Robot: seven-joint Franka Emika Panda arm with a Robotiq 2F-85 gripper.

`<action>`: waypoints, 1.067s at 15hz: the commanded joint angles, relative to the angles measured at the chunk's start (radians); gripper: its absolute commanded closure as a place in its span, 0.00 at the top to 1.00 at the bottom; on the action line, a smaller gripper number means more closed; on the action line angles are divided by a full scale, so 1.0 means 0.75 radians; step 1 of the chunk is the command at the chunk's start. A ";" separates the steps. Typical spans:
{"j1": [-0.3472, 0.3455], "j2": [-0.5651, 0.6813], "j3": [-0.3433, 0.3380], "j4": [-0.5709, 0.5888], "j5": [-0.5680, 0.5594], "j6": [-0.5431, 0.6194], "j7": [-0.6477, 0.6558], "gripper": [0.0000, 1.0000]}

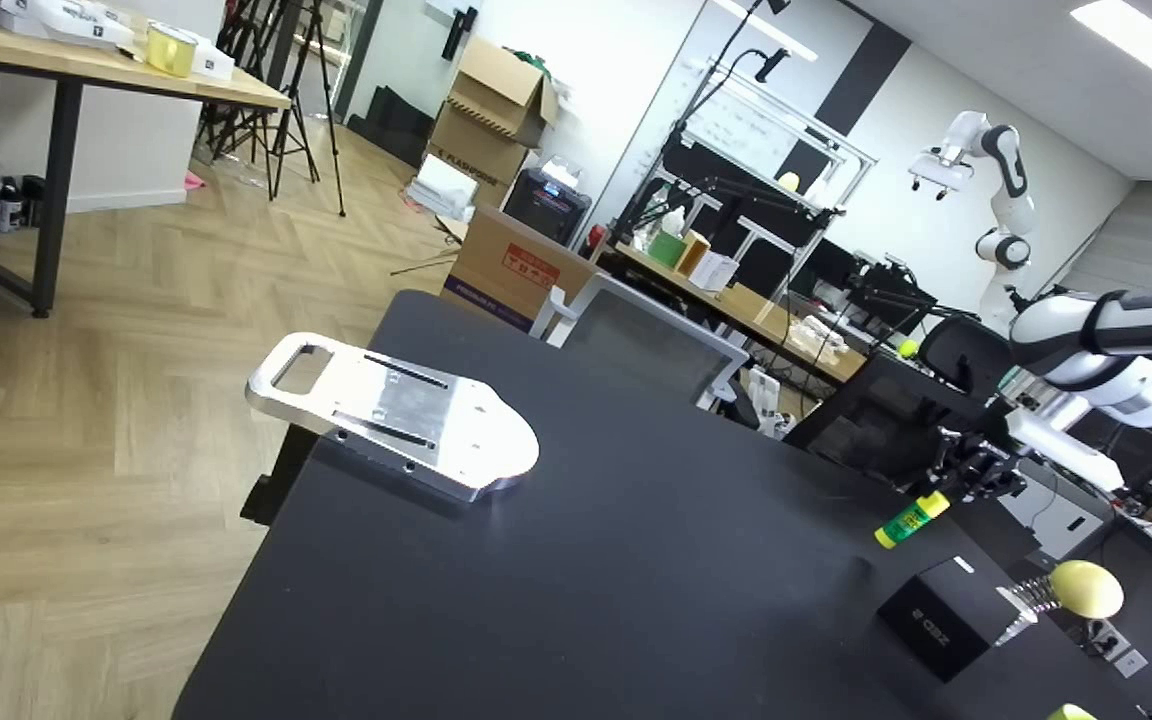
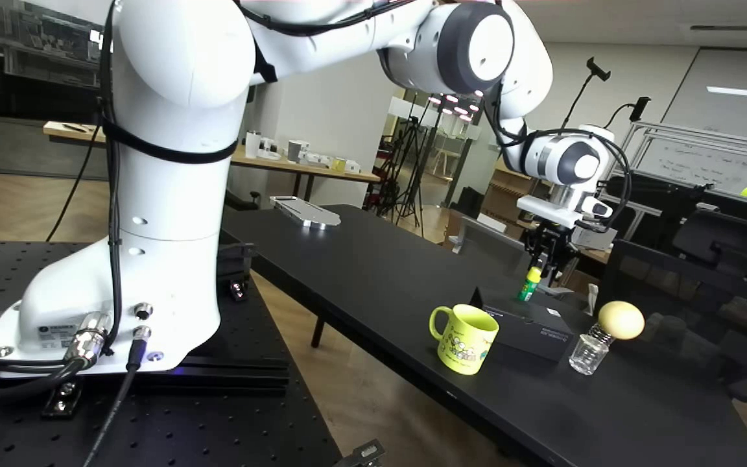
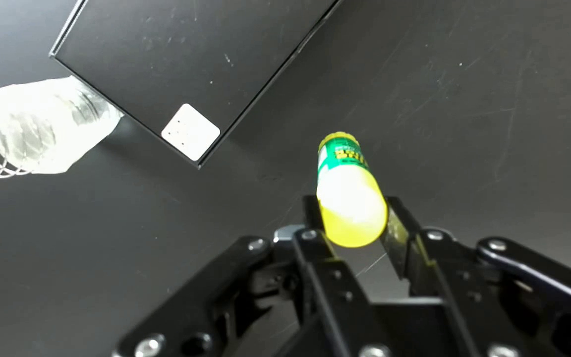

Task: Remove the glue stick from the mug cup and place it on the table

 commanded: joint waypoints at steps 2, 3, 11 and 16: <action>0.011 0.122 -0.014 0.218 -0.020 -0.130 0.056 0.09; 0.012 0.137 -0.017 0.239 -0.023 -0.152 0.058 0.09; 0.007 0.224 -0.021 0.365 -0.023 -0.247 0.057 0.09; 0.008 0.251 -0.031 0.401 -0.010 -0.268 0.055 0.09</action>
